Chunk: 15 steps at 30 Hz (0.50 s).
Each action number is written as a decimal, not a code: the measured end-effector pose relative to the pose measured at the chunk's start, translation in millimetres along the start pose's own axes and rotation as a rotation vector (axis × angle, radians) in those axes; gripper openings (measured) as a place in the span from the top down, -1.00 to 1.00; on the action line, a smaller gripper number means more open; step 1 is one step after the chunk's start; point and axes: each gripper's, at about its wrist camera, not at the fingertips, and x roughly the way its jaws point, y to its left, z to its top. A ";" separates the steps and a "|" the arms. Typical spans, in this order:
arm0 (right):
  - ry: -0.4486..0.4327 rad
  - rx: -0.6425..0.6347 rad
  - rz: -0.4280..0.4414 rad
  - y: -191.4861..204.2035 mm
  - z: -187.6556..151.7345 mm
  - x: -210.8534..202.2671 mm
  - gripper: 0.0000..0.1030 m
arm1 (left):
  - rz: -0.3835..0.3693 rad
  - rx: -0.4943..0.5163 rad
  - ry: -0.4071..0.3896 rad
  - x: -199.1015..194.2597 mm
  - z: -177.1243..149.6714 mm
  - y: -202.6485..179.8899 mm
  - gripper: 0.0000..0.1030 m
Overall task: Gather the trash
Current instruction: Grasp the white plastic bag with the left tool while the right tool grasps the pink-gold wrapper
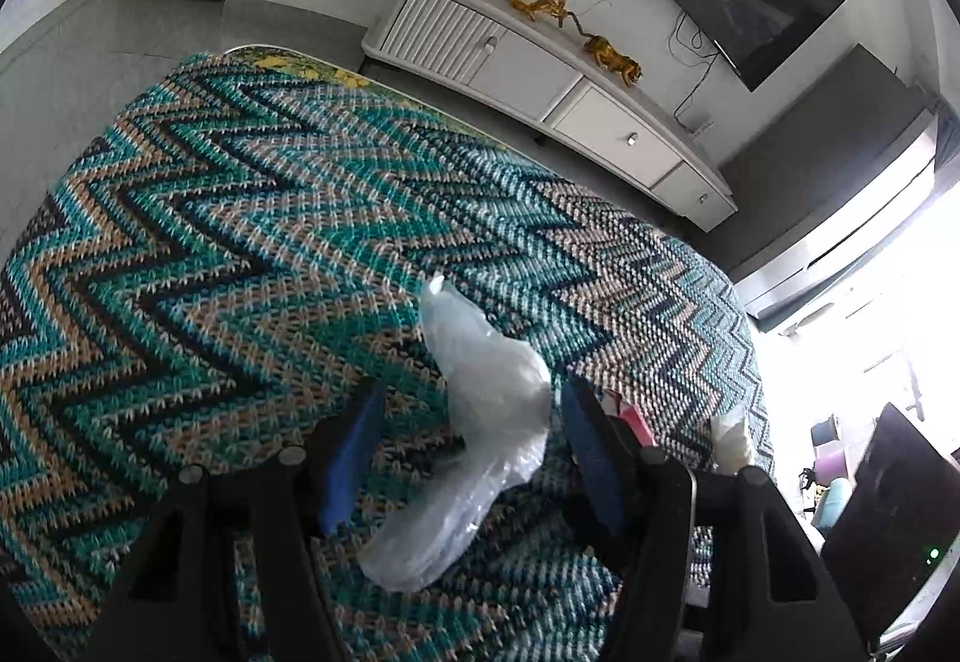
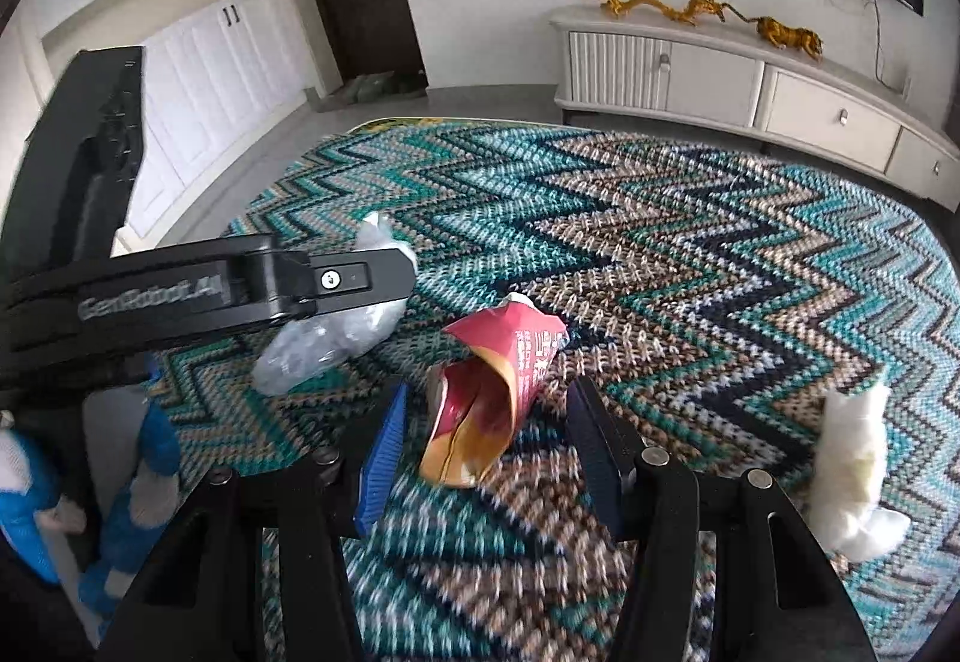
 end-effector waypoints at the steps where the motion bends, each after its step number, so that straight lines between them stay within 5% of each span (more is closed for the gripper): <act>1: -0.001 0.008 0.001 -2.0 -0.4 1.7 0.27 | 0.005 0.005 -0.004 0.2 -0.2 -0.5 -0.07; 7: -0.018 0.025 0.044 -12.2 -9.3 -16.3 0.33 | 0.035 0.039 -0.006 5.9 -1.0 -8.0 0.41; 15: -0.077 0.086 0.071 -41.6 -44.9 -79.0 0.34 | 0.004 0.133 0.040 11.3 -23.7 -53.4 0.43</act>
